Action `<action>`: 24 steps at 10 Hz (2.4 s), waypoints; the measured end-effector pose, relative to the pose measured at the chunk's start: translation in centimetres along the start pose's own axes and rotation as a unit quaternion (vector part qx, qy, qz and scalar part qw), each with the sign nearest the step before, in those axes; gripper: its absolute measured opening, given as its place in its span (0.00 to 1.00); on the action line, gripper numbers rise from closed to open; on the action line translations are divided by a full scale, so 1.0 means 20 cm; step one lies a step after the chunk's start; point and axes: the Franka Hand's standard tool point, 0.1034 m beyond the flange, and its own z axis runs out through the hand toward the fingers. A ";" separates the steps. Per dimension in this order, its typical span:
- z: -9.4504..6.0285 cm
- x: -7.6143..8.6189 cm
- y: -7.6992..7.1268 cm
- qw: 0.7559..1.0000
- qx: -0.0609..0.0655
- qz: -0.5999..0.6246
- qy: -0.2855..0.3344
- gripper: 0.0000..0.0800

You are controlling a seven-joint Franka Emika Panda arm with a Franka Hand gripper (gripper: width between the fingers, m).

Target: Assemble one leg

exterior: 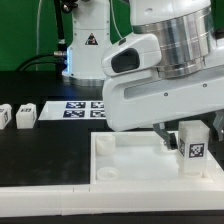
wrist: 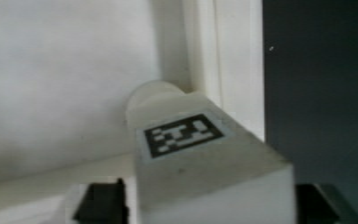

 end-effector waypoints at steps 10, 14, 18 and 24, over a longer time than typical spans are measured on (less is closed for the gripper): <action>0.01 -0.02 0.01 0.816 0.047 0.575 -0.027 0.38; 0.01 -0.02 0.01 0.904 0.035 0.427 -0.015 0.75; 0.00 -0.01 -0.01 0.985 0.012 0.169 0.007 0.81; 0.03 0.01 0.00 0.986 -0.035 -0.154 0.054 0.81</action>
Offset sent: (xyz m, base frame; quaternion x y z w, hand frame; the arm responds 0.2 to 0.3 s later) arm 0.0117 0.0018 0.0042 0.0222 -0.0203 0.2626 0.9644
